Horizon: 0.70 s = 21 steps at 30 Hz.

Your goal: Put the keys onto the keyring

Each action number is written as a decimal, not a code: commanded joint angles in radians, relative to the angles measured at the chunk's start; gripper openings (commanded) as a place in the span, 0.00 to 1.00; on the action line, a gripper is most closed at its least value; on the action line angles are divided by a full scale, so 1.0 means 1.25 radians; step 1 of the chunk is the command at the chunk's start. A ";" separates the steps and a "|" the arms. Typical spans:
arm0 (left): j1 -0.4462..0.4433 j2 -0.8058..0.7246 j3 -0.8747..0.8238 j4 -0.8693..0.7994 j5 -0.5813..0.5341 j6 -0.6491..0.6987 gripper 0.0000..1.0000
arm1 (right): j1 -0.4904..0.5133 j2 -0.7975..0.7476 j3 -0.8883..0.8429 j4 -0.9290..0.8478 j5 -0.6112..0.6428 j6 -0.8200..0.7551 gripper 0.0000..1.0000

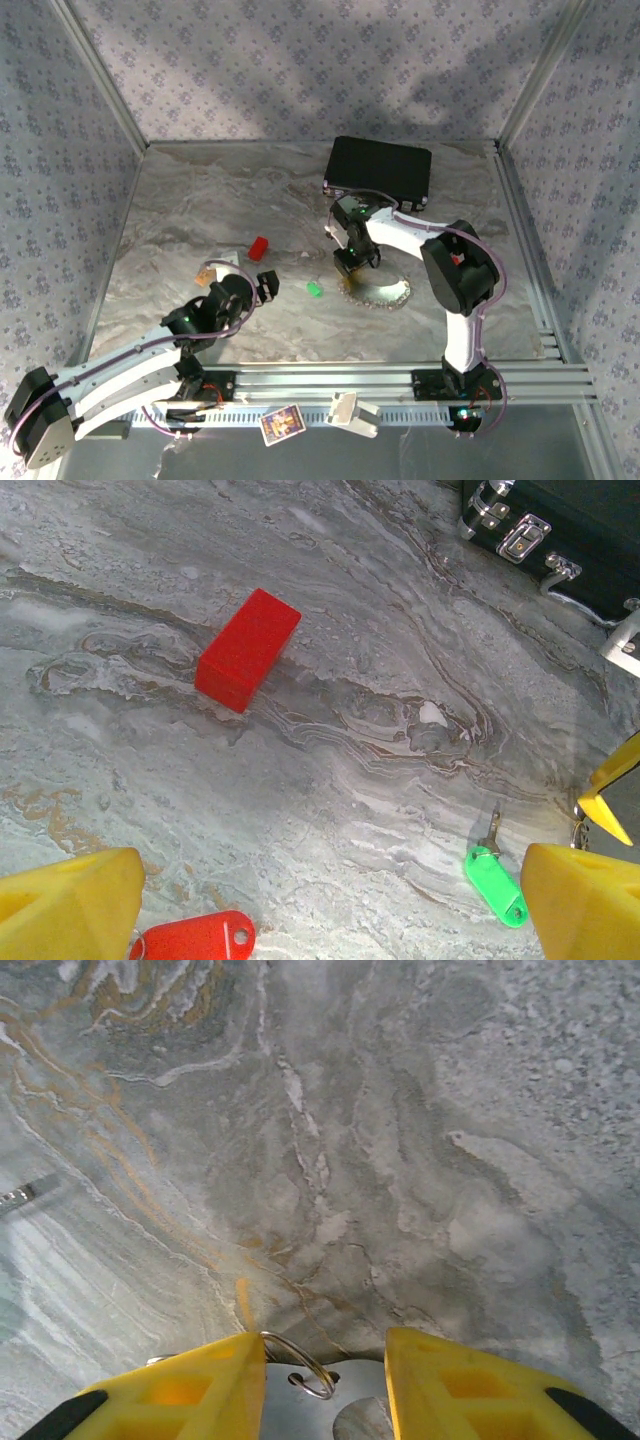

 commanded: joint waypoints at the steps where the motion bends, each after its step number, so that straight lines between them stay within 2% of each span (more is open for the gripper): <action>1: -0.003 0.006 0.018 0.010 0.005 -0.007 0.96 | 0.003 0.007 0.009 -0.021 -0.039 -0.026 0.36; 7: -0.004 0.004 0.017 0.004 0.004 -0.009 0.96 | 0.003 0.010 0.013 -0.030 -0.056 -0.034 0.32; 21: -0.004 0.004 0.015 0.004 0.002 -0.014 0.96 | 0.001 0.002 0.016 -0.051 -0.030 -0.043 0.15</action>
